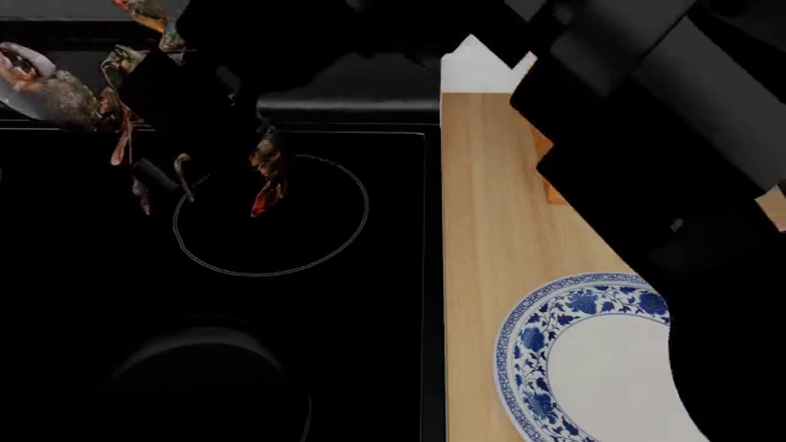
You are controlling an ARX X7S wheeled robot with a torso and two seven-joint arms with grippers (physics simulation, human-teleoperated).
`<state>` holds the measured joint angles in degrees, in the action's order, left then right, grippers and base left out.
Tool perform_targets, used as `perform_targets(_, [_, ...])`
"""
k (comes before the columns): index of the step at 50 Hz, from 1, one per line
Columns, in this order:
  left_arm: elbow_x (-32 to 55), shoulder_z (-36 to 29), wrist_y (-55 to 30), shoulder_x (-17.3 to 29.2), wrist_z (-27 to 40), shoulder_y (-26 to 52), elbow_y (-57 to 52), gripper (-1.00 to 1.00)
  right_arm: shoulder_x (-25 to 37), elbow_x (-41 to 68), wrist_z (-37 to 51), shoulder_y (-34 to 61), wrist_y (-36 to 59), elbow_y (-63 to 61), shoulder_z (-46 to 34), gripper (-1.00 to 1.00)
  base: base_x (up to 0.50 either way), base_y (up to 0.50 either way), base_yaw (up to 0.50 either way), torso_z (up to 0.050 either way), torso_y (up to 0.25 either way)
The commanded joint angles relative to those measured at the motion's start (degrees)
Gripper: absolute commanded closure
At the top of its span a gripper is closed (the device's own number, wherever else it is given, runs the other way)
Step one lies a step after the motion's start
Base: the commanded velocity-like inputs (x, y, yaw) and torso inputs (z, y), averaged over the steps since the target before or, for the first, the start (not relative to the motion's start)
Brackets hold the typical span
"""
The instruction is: Pick the lobster from the plate and place it in the pan.
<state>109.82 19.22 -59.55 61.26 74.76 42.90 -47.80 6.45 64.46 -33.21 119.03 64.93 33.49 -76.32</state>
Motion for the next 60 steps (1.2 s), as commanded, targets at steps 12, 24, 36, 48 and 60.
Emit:
perform_targets(12, [-1.15,3.87,-0.63,-0.74,-1.49,-3.79,-0.54,-1.0,-1.72,0.4,0.73,-4.63,-0.77,-2.96,-0.91,1.0,0.0,0.0,0.0,0.0,0.0])
perform_targets(24, [-0.02,6.49,-0.71,0.26,-1.52,-5.23,-0.85,-1.0,-2.21,1.1,1.8,-7.08,-0.35,-5.15,-1.67,1.0,0.0,0.0,0.0,0.0,0.0])
perform_targets(36, [0.01,6.96,-0.58,0.14,-1.72,-5.81,-1.09,-1.0,-2.62,1.17,3.41,-9.92,-0.25,-6.97,-2.86,1.0,0.0,0.0,0.0,0.0,0.0])
perform_targets(48, [-0.64,8.29,-1.08,-0.7,-2.19,-7.61,-1.3,-1.0,-3.29,1.47,5.38,-13.04,-0.8,-8.1,-3.34,1.0,0.0,0.0,0.0,0.0,0.0])
perform_targets(60, [-0.43,8.29,-1.0,-0.06,-1.88,-7.92,-1.28,-1.0,-3.65,1.46,6.42,-15.49,-1.27,-9.36,-4.31,1.0,0.0,0.0,0.0,0.0,0.0])
